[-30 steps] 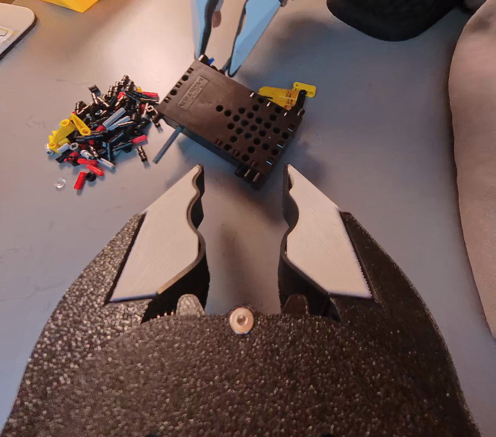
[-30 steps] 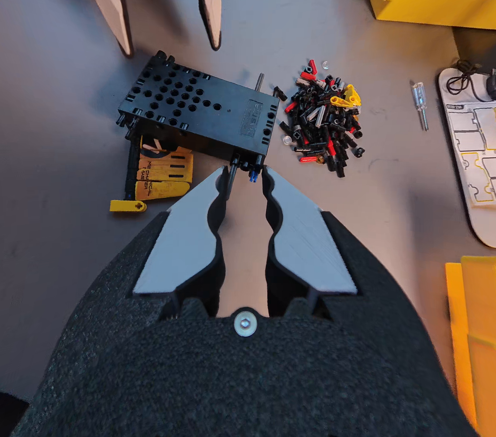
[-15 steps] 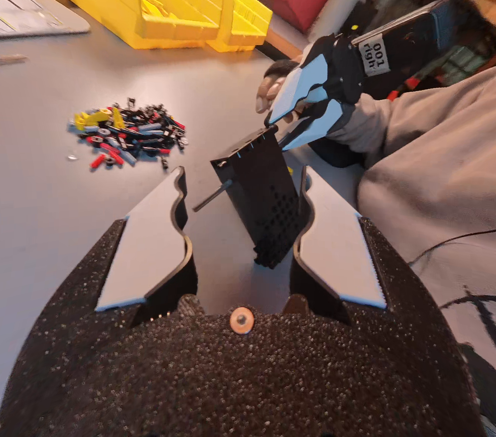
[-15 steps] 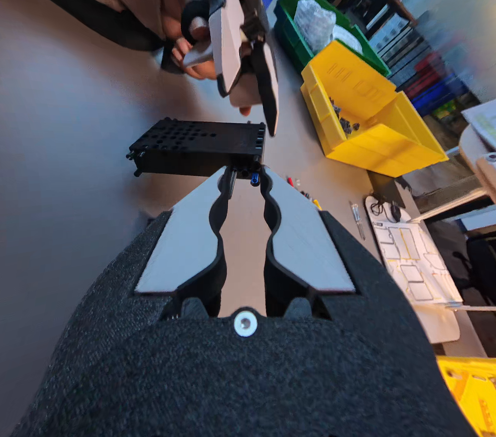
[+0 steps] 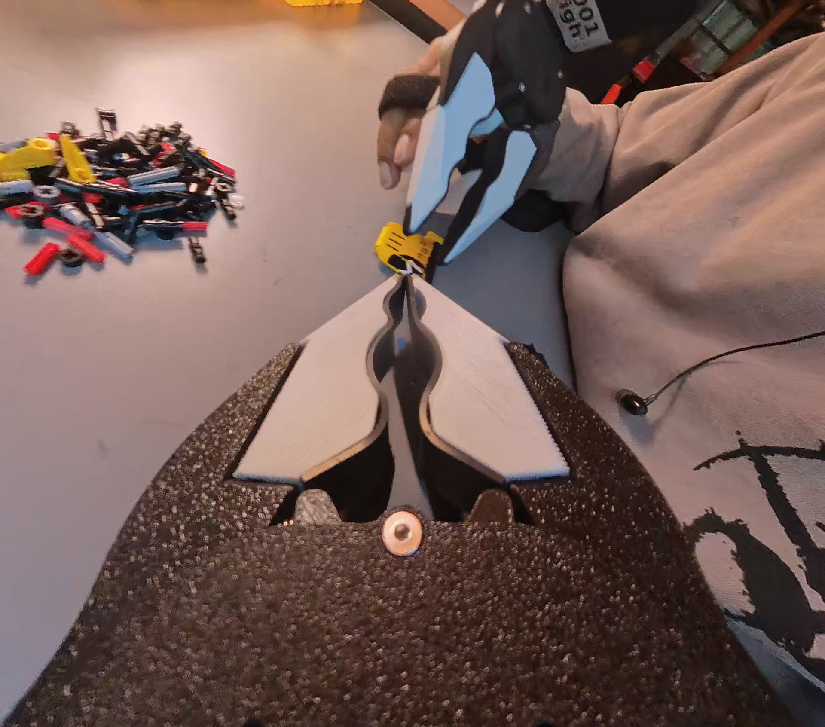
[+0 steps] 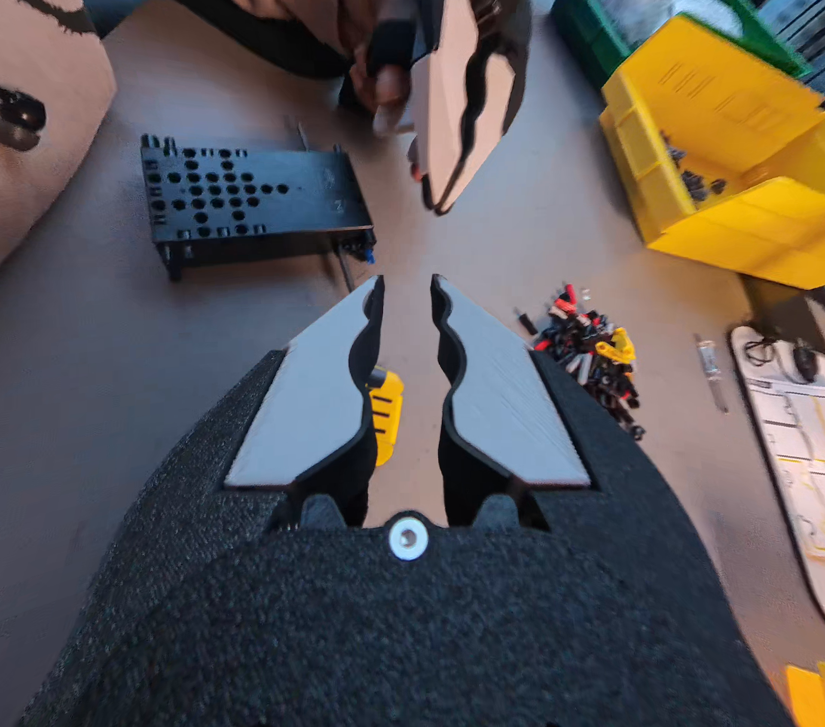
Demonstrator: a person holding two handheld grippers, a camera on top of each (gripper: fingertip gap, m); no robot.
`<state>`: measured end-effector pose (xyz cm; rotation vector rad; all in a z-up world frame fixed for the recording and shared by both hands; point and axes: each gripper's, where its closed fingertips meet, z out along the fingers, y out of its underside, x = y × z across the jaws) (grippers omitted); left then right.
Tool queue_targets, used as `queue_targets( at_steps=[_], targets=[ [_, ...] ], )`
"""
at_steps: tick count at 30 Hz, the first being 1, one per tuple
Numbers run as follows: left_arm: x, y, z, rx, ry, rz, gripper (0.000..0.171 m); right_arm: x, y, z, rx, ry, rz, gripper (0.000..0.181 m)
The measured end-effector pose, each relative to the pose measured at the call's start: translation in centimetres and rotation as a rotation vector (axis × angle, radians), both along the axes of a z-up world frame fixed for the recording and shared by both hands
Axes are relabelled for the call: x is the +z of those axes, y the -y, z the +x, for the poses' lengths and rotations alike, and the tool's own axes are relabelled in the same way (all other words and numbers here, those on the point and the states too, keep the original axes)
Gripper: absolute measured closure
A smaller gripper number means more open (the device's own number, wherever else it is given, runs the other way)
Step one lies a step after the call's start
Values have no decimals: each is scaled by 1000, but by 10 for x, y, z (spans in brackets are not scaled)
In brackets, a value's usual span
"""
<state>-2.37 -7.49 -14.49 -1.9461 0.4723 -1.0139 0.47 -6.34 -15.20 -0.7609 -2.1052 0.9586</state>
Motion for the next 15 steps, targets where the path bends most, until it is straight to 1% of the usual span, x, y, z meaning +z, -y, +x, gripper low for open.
queue_targets(
  at_steps=[2,3,4,5,7,9,10,11,12,14,15],
  targets=[
    [-3,-6,-14,63,-29,1,171,-17,3,4,20,71,36,158],
    [-3,-7,-19,77,-35,0,169,-22,4,6,30,99,46,158],
    [-4,-6,-22,78,-35,-3,162,-28,4,9,35,138,54,156],
    [-4,-4,-22,67,-41,-4,153,-33,1,11,25,179,59,149],
    [-7,9,-13,-19,-94,-6,127,-38,-13,17,-20,256,49,132],
    [-17,27,0,-124,-207,-14,101,-39,-27,24,-63,313,22,122],
    [-27,38,7,-189,-279,-36,93,-40,-32,27,-77,334,17,121],
    [-39,46,12,-242,-354,-56,92,-41,-36,29,-87,351,18,121],
    [-51,50,13,-273,-433,-64,95,-42,-38,31,-91,363,19,122],
    [-48,56,19,-318,-398,-72,115,-43,-36,34,-84,386,5,129],
    [-49,54,15,-303,-395,-83,114,-43,-35,34,-79,394,2,132]
  ],
)
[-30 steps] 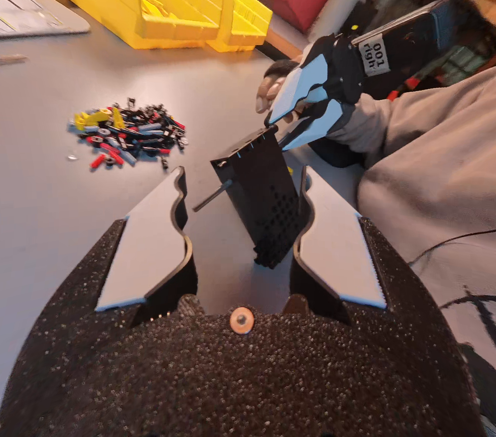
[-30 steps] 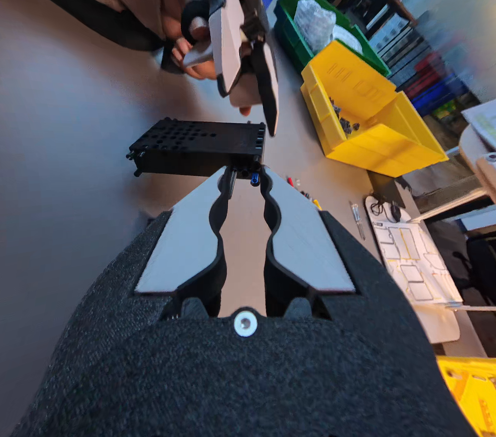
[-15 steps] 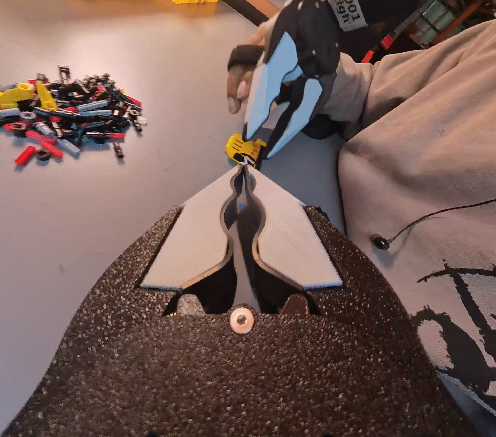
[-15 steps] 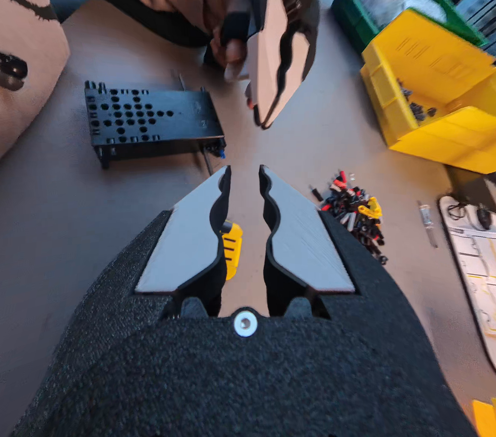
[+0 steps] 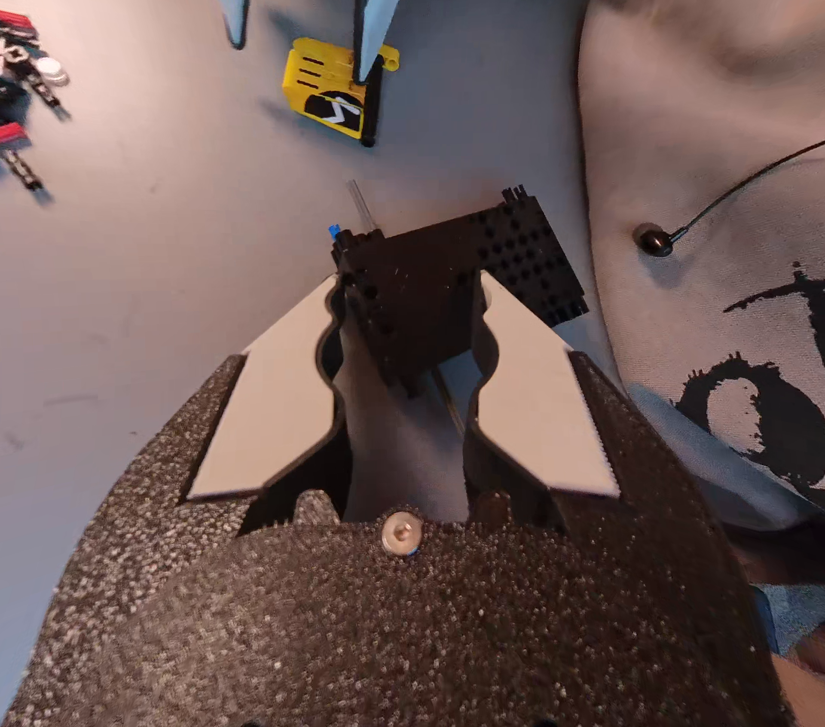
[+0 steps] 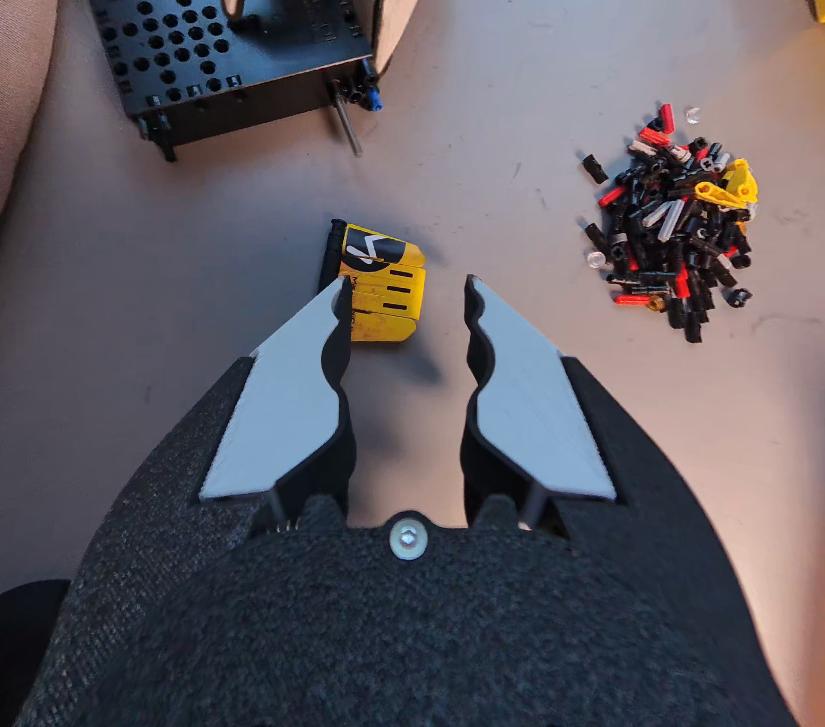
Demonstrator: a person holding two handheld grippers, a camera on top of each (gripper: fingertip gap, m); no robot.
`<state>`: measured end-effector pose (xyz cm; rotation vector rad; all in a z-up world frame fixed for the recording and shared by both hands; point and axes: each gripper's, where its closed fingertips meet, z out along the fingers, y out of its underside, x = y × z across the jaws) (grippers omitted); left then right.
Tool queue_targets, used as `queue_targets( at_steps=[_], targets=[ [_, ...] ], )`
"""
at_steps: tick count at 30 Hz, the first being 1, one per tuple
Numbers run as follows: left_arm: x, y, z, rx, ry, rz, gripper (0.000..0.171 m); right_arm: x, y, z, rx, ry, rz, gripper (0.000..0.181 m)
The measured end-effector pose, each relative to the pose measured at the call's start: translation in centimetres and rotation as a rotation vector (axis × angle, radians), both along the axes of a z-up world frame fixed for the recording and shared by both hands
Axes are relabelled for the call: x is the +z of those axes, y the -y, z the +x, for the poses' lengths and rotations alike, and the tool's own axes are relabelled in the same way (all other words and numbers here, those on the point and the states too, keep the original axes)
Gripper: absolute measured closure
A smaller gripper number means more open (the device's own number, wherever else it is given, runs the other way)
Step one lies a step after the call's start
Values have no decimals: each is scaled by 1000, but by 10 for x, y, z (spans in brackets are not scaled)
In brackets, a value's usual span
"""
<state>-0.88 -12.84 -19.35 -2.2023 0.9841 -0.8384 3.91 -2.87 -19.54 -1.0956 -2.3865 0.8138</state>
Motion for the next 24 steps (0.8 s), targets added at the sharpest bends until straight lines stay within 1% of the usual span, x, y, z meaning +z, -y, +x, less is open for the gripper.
queue_targets(
  at_steps=[2,6,12,14,17,18,19,21,23,24],
  targets=[
    [0,-10,-16,88,13,-24,115,0,1,1,3,3,-1,135],
    [0,-29,-68,324,-7,-33,117,-1,-3,2,-16,14,-21,145],
    [1,-41,-151,690,-40,-38,118,-1,-3,1,-30,9,-37,151],
    [1,-42,-168,773,-37,-35,118,-2,-3,1,-43,18,-51,151],
    [3,-44,-180,834,-45,-11,119,-1,-4,2,-41,18,-42,144],
    [7,-47,-186,858,-71,37,122,1,-4,3,-39,18,-48,139],
    [17,-51,-190,874,-83,114,122,6,-3,4,-37,9,-77,136],
    [49,-61,-182,862,-5,272,120,15,3,8,-28,9,-136,132],
    [75,-68,-162,827,136,372,119,7,2,14,-25,62,-94,127],
    [82,-71,-148,795,200,388,119,-2,3,18,-20,99,-65,127]
  ],
)
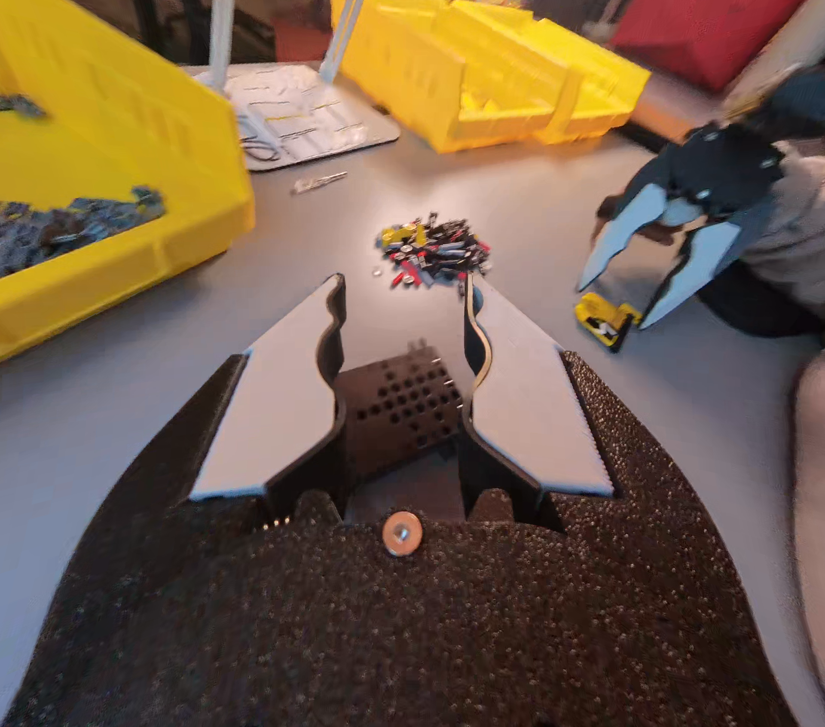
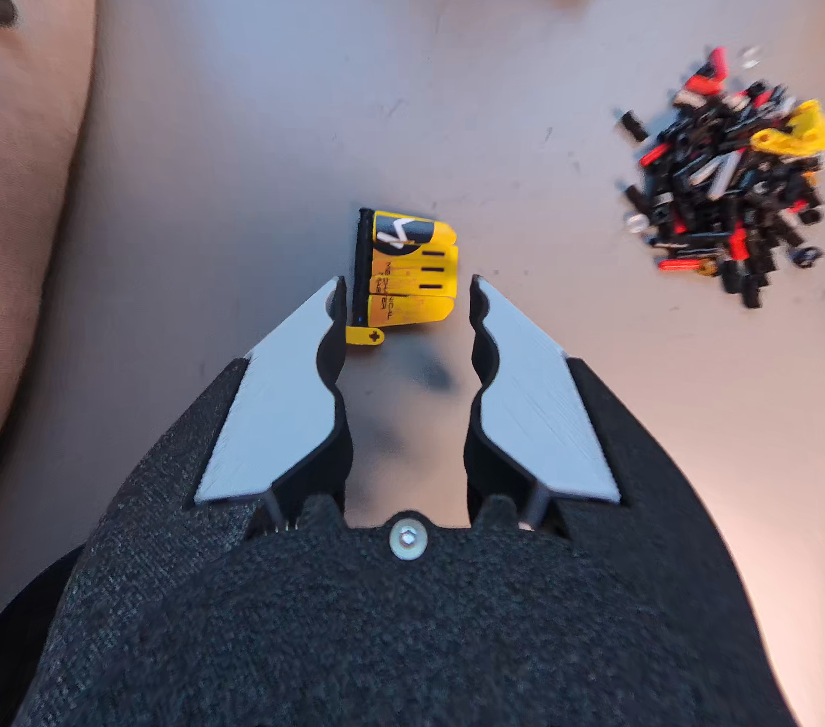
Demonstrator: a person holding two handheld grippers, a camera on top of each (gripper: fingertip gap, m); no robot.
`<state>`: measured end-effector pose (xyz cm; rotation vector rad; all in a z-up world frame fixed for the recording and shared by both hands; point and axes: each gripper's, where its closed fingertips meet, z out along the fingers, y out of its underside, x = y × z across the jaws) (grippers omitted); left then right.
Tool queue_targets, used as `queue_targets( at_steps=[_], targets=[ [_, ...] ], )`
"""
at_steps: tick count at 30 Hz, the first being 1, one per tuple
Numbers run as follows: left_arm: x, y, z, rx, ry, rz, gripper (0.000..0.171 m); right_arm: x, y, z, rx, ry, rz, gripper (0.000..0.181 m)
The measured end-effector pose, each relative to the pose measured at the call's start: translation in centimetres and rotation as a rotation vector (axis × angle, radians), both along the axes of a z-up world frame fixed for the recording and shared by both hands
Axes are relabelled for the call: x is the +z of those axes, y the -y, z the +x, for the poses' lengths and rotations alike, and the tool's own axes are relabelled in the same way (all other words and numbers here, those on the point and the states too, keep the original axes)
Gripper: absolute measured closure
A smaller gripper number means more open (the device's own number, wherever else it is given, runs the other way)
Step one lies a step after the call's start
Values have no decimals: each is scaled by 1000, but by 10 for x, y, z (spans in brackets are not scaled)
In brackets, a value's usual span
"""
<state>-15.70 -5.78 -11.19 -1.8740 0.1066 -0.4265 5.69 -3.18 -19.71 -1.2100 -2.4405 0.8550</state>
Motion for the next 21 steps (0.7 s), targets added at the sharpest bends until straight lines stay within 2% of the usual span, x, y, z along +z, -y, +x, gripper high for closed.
queue_targets(
  at_steps=[1,5,9,11,12,14,15,16,18,19,21],
  targets=[
    [2,-3,16,-46,29,19,119,-9,1,2,8,30,29,132],
    [-3,-8,95,-277,98,6,118,-3,5,-15,13,-73,51,134],
    [-10,-12,146,-433,216,-89,113,38,22,-36,36,-312,8,134],
    [-12,-7,164,-548,356,-196,115,58,29,-40,59,-411,45,134],
    [-10,-2,173,-621,447,-245,123,64,28,-43,60,-446,102,134],
    [-7,6,184,-732,518,-282,161,75,27,-46,70,-515,211,134],
    [-4,4,184,-743,498,-237,164,85,28,-47,65,-562,222,137],
    [7,4,182,-758,509,-161,165,98,26,-48,46,-633,235,149],
    [33,3,172,-755,568,-19,165,125,20,-49,-35,-763,178,151],
    [41,1,166,-722,565,44,166,132,17,-46,-62,-775,121,147],
    [46,-1,156,-656,531,125,166,129,15,-42,-92,-693,-33,135]
  ],
)
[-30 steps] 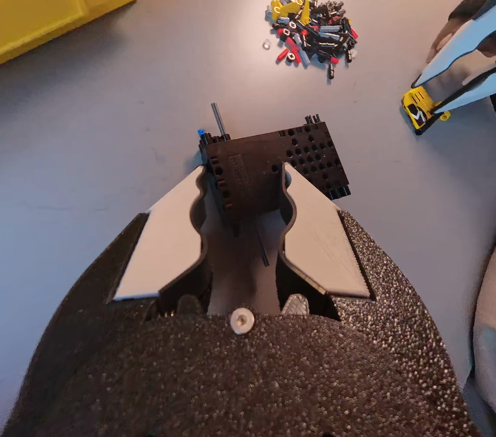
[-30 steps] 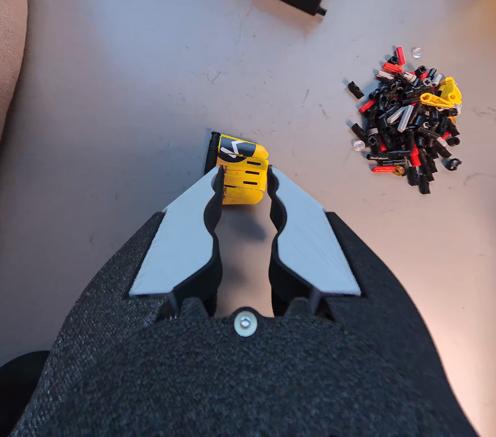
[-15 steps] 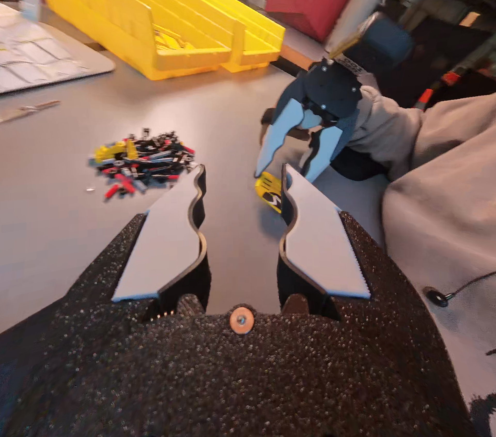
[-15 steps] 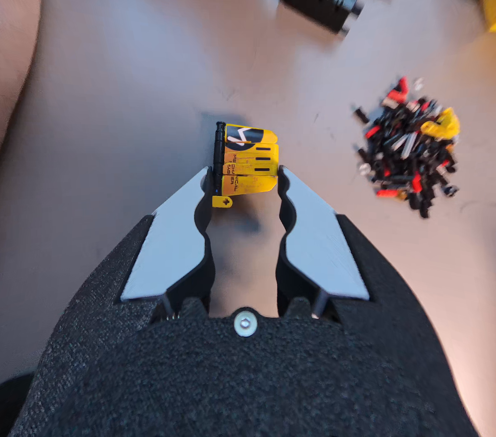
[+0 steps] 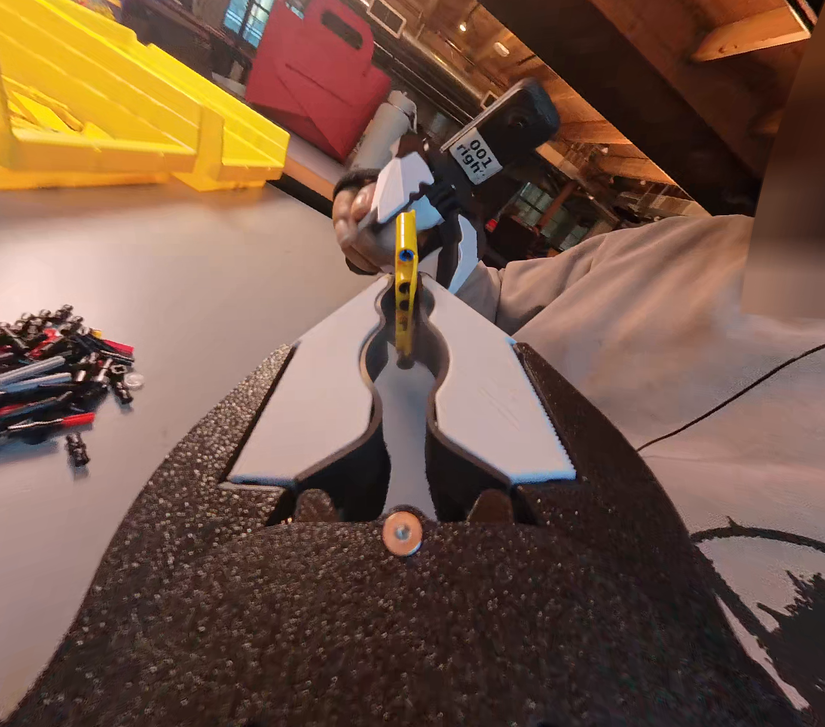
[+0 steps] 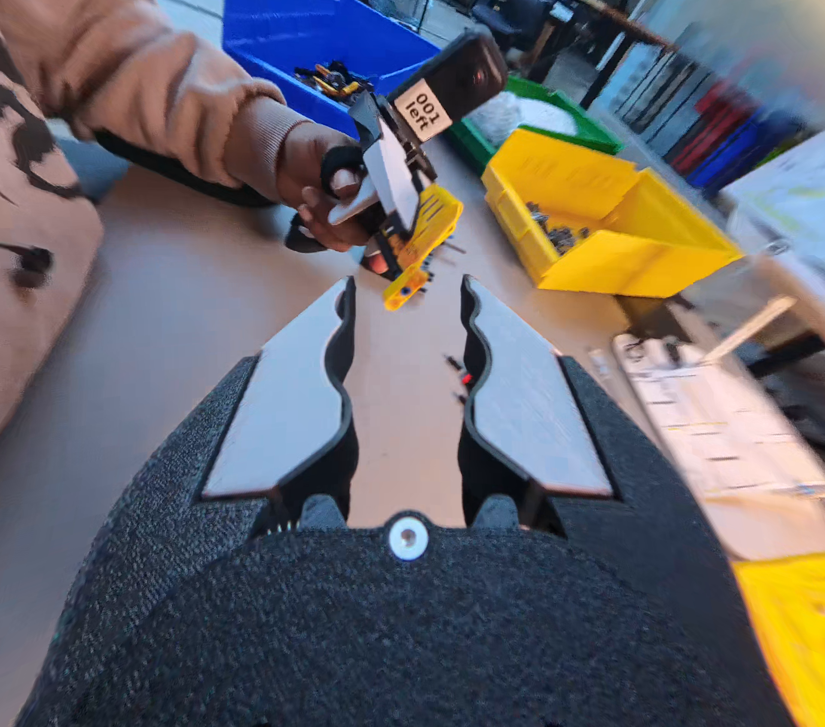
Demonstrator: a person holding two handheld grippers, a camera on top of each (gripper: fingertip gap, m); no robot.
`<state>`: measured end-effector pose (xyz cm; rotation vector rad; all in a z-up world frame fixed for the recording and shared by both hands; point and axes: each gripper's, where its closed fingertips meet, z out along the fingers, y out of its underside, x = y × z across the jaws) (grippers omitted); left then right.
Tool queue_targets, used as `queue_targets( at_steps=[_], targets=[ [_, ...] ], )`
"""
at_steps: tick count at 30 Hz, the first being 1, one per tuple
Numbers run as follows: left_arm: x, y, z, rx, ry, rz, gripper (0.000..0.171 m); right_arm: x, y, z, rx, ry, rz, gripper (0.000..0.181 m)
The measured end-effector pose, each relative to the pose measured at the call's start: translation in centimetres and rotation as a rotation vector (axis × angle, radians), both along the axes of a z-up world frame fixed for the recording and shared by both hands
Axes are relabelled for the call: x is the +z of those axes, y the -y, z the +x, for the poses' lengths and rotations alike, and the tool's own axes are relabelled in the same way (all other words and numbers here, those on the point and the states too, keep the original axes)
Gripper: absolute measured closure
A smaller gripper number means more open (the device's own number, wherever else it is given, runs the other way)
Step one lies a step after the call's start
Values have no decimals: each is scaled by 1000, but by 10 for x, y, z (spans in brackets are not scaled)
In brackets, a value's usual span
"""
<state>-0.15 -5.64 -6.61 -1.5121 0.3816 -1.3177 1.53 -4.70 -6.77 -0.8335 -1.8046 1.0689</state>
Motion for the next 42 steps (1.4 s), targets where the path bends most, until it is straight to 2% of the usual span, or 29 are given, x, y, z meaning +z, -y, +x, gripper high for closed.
queue_targets(
  at_steps=[3,5,7,12,15,18,22,24,25,28,33,34,35,36,37,38,39,42],
  targets=[
    [2,4,-1,38,-27,54,166,-4,12,2,81,48,-222,145],
    [-2,8,3,47,-95,86,165,-9,15,-2,86,65,-266,153],
    [-3,11,5,47,-130,111,165,-11,13,-4,77,61,-263,170],
    [-6,13,7,60,-181,133,164,-13,13,-3,95,77,-321,172],
    [-18,17,14,45,-298,156,149,-7,16,-3,125,58,-379,174],
    [-25,19,21,47,-414,193,165,-9,24,-2,169,79,-399,174],
    [-31,18,22,86,-538,236,162,-10,25,-6,168,77,-421,175],
    [-32,21,28,59,-527,231,147,-11,28,-6,179,83,-437,175],
    [-34,20,30,53,-525,226,146,-12,30,-6,191,92,-451,175],
    [-41,19,34,56,-567,236,166,-15,35,-8,213,96,-469,175],
    [-40,21,36,13,-507,147,166,-9,36,-7,217,51,-513,176],
    [-71,22,34,-14,-656,93,165,17,29,-3,230,-62,-621,176],
    [-100,27,35,-48,-760,53,165,56,9,6,254,-175,-800,178],
    [-90,33,42,-68,-713,74,165,83,-13,16,219,-285,-812,177],
    [-73,31,42,-44,-616,89,165,94,-29,21,136,-340,-673,177],
    [-62,26,36,-16,-545,73,166,101,-40,27,83,-357,-597,176],
    [-55,20,31,11,-504,64,166,104,-49,31,55,-359,-613,176],
    [-58,8,20,53,-545,30,166,73,-66,27,11,-293,-731,176]
  ],
)
